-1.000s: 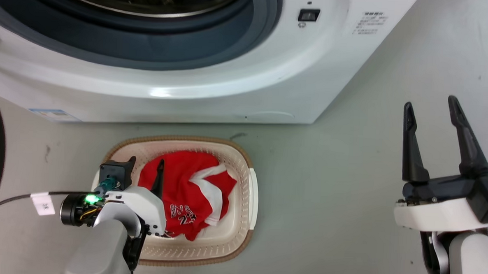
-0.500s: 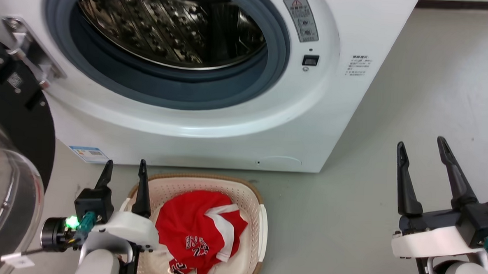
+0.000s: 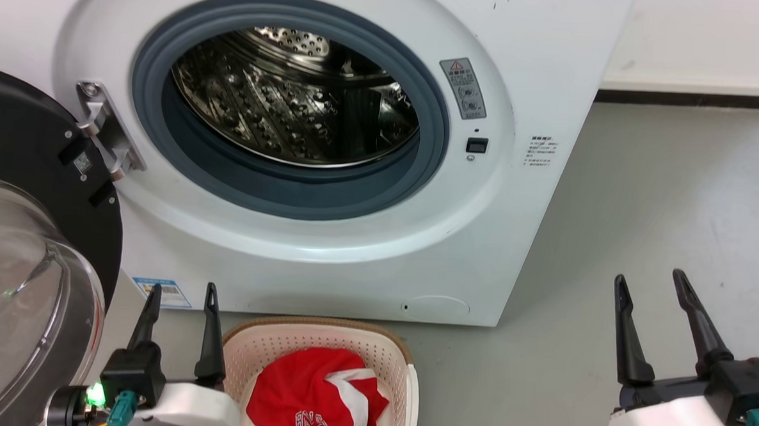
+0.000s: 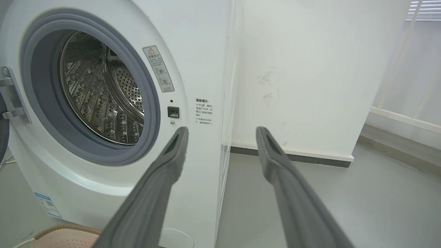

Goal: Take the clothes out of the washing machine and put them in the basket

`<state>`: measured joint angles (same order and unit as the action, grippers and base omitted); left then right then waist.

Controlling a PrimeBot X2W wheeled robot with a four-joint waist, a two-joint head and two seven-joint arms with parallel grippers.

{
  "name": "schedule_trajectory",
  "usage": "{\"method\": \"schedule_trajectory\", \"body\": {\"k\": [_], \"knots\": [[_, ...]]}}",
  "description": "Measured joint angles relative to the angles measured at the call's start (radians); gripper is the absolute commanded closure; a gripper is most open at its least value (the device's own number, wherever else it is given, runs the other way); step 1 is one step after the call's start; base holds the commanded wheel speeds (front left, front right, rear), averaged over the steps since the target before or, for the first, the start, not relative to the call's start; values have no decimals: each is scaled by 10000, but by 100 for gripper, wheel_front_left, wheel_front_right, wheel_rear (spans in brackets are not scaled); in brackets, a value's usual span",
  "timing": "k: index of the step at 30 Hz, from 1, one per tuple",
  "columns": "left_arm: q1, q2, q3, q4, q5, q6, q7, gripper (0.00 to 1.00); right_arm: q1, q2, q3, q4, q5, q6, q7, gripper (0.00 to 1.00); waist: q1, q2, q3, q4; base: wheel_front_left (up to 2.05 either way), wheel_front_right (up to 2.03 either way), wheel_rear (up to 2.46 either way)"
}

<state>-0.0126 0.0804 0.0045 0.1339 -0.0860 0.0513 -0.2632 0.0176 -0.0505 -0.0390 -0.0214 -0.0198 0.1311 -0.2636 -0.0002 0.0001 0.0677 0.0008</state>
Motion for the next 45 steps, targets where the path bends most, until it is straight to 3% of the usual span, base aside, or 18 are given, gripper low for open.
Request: {"method": "schedule_trajectory", "body": {"k": [10, 35, 36, 42, 45], "knots": [[772, -198, 52, -360, 320, -132, 0, 0, 559, 0, -4, 203, 313, 0, 0, 0, 1, 0, -679, -85, 0, 0, 0], [872, -270, 238, -169, 476, -238, 2, 0, 688, 0, 67, 314, 487, 0, 0, 0, 2, 0, -847, -189, 0, 0, 0], [871, -270, 242, -161, 495, -234, 2, 100, 688, 0, 71, 316, 489, 0, 0, 100, 2, 0, -847, -192, 0, 0, 0], [1011, -303, 261, 364, 387, -251, 109, 100, 788, 6, 111, 761, 516, 2, 48, 100, 2, 0, -847, -195, 0, 0, 0], [1002, -309, 351, 510, -174, -305, 332, 100, 827, 4, 127, 838, 1154, 2, 127, 100, 2, 0, -842, -190, 0, 0, 0]]}}
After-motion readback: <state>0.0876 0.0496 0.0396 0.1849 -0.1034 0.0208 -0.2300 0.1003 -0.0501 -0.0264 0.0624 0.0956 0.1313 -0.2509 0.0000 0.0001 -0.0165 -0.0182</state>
